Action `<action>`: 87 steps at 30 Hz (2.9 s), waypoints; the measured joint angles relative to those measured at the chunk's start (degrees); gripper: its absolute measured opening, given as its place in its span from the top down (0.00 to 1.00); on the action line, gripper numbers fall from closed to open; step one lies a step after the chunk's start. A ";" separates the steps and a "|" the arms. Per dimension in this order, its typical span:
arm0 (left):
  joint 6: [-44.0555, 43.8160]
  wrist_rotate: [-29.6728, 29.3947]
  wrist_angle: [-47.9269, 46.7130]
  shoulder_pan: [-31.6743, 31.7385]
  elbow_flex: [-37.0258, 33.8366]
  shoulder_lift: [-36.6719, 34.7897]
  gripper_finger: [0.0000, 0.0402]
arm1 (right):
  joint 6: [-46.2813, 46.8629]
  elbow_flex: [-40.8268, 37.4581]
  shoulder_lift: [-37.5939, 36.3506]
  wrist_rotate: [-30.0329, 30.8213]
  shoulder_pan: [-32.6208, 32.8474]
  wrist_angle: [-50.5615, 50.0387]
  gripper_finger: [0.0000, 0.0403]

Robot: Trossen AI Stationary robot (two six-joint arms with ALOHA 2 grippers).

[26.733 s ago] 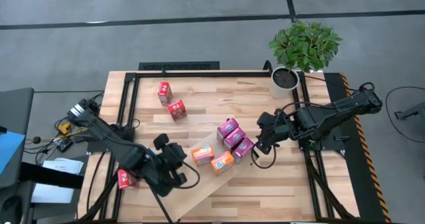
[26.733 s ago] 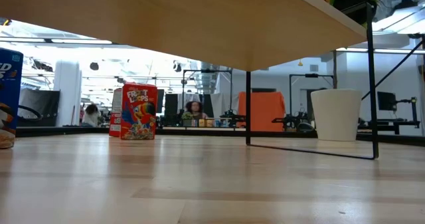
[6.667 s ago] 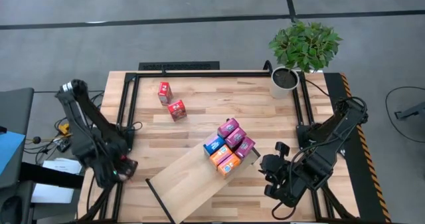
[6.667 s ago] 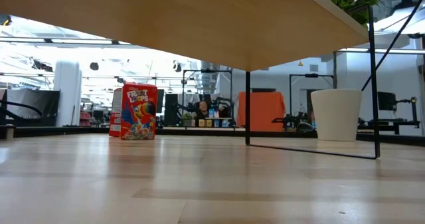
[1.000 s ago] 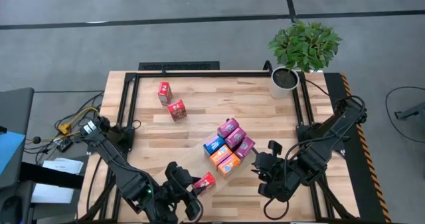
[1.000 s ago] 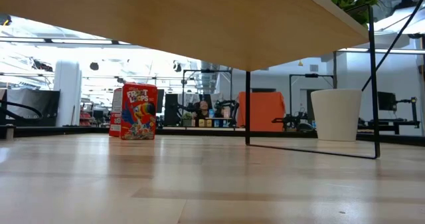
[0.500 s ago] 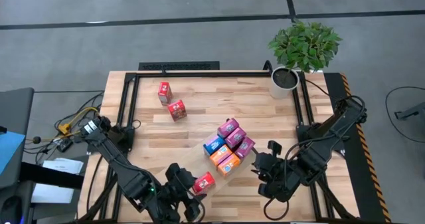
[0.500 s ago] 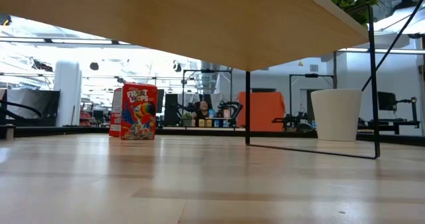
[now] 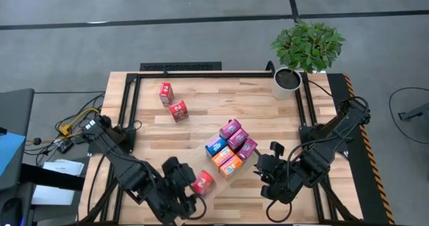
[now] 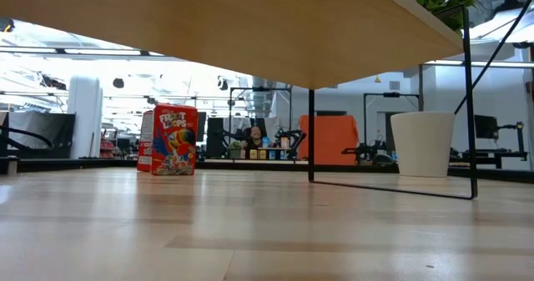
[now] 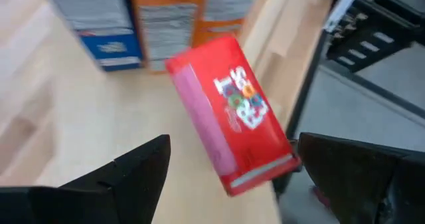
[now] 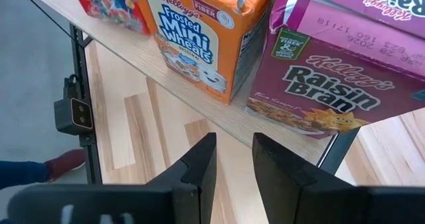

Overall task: Stack cereal on shelf
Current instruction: Put the bottom red cereal box onto the shelf, then remove the red cereal box from the shelf

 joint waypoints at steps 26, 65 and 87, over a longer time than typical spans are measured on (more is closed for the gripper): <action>-3.72 -7.60 -23.92 3.47 0.06 -0.62 0.31 | 0.22 0.00 0.00 0.01 0.00 0.00 0.69; 2.96 27.12 59.12 26.69 -81.80 -55.19 0.18 | 0.26 0.01 0.00 0.26 -0.50 7.46 0.72; 4.00 32.43 63.72 28.78 -81.86 -49.51 0.18 | -30.71 5.81 -0.22 -3.79 -6.60 25.19 0.92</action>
